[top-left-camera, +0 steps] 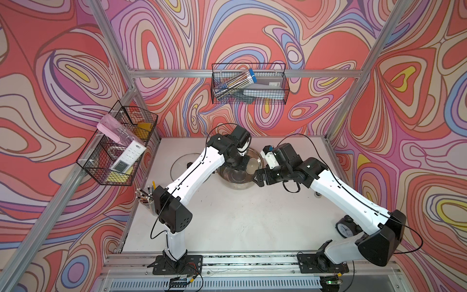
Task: Stir the soup with a spoon
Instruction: Stir the soup in the pan with a stick.
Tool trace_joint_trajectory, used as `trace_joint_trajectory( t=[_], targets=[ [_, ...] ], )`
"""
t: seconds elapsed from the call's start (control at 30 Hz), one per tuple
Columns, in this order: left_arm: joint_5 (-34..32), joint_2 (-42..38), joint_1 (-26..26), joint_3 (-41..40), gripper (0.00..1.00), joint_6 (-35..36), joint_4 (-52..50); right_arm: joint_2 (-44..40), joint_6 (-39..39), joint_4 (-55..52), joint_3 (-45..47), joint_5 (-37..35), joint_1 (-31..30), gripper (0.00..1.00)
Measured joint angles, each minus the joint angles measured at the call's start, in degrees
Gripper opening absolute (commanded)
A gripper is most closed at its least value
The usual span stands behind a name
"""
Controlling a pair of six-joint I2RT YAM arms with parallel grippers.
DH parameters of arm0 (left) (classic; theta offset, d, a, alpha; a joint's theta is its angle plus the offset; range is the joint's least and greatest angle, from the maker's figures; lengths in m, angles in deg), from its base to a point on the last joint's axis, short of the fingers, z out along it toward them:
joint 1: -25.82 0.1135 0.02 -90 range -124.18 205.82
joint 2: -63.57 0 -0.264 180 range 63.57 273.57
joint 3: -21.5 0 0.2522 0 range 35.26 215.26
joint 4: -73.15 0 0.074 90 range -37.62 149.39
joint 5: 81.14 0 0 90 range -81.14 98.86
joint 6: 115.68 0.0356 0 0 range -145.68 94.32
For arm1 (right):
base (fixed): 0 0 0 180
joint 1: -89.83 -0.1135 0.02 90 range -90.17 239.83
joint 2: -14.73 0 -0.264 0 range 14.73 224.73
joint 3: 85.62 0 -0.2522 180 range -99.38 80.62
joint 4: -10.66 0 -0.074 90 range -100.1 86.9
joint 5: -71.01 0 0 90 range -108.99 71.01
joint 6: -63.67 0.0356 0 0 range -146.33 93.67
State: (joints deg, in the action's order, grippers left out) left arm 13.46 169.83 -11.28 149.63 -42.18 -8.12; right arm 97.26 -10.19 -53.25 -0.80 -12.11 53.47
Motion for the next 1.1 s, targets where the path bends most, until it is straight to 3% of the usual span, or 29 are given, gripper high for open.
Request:
trace_joint_trajectory(
  t=[0.27, 0.67, 1.1],
  targets=[
    [1.7, -6.9, 0.0, -7.5, 0.0, -0.1, -1.6, 0.0, 0.0, 0.0, 0.0, 0.1, 0.0, 0.98],
    [-2.1, -10.9, 0.9, -9.1, 0.0, -0.5, -8.3, 0.7, 0.0, 0.5, -0.1, 0.5, -0.4, 0.98],
    [-10.1, -5.0, 4.6, 0.2, 0.0, -0.5, -12.0, 0.7, -0.2, 0.5, -0.1, 0.4, -0.5, 0.98]
  ],
)
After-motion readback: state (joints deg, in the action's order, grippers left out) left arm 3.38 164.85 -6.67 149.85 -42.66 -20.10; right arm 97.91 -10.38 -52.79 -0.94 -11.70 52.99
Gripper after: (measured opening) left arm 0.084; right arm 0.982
